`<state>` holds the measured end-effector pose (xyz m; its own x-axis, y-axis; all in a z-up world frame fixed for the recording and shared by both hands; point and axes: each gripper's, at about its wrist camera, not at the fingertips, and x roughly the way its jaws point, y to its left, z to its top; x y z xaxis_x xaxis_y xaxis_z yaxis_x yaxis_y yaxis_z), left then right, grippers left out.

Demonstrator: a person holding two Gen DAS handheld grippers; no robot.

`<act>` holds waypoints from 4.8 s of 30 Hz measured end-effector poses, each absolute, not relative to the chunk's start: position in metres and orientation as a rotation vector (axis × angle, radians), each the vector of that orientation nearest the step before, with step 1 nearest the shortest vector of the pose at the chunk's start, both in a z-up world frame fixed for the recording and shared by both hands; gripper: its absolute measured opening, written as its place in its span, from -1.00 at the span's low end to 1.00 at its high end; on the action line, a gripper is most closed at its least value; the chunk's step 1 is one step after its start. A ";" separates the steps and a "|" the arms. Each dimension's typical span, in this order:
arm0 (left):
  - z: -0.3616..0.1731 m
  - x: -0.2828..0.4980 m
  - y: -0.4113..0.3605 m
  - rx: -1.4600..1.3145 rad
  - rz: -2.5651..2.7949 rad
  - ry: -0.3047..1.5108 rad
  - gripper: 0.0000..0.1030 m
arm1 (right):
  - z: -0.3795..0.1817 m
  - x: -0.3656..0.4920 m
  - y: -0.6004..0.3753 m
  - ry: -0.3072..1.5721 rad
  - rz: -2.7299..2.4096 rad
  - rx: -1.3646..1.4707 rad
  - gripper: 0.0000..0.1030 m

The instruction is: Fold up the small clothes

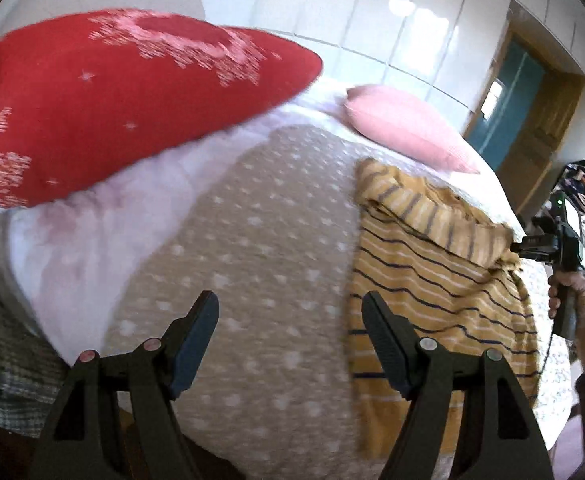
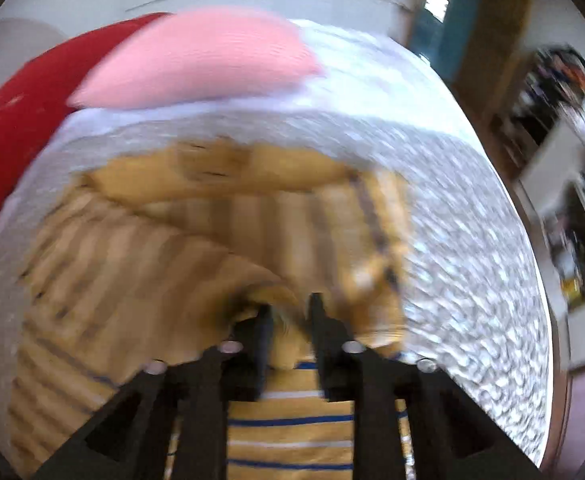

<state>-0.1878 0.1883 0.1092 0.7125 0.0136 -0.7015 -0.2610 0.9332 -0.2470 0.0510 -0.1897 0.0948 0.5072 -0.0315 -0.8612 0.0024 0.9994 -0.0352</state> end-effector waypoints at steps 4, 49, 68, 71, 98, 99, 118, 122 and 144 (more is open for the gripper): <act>0.095 -0.173 0.175 -0.341 0.115 0.819 0.42 | 0.095 0.035 -0.235 0.998 -0.008 0.186 -0.40; 0.073 -0.168 0.123 -0.285 0.025 0.905 0.42 | 0.057 0.066 -0.200 0.955 0.215 0.034 0.24; 0.047 -0.147 0.118 -0.271 0.010 0.971 0.42 | 0.088 0.044 -0.269 0.917 -0.005 0.142 -0.19; 0.036 -0.147 0.124 -0.318 -0.004 0.999 0.42 | 0.086 -0.003 -0.286 0.944 0.104 0.259 -0.12; 0.021 -0.162 0.086 -0.496 -0.219 1.016 0.76 | 0.013 -0.231 -0.254 0.969 0.377 0.635 0.04; 0.021 -0.159 0.083 -0.489 -0.211 1.018 0.76 | 0.012 -0.228 -0.253 0.964 0.367 0.639 0.04; 0.059 -0.200 0.111 -0.497 -0.170 0.997 -0.81 | 0.005 -0.245 -0.271 0.993 0.397 0.746 -0.83; 0.067 -0.214 0.113 -0.476 -0.177 0.978 -0.81 | 0.007 -0.265 -0.271 0.995 0.412 0.737 -0.83; 0.120 -0.188 0.114 -0.368 -0.198 0.863 -0.79 | 0.044 -0.287 -0.251 0.956 0.525 0.616 -0.82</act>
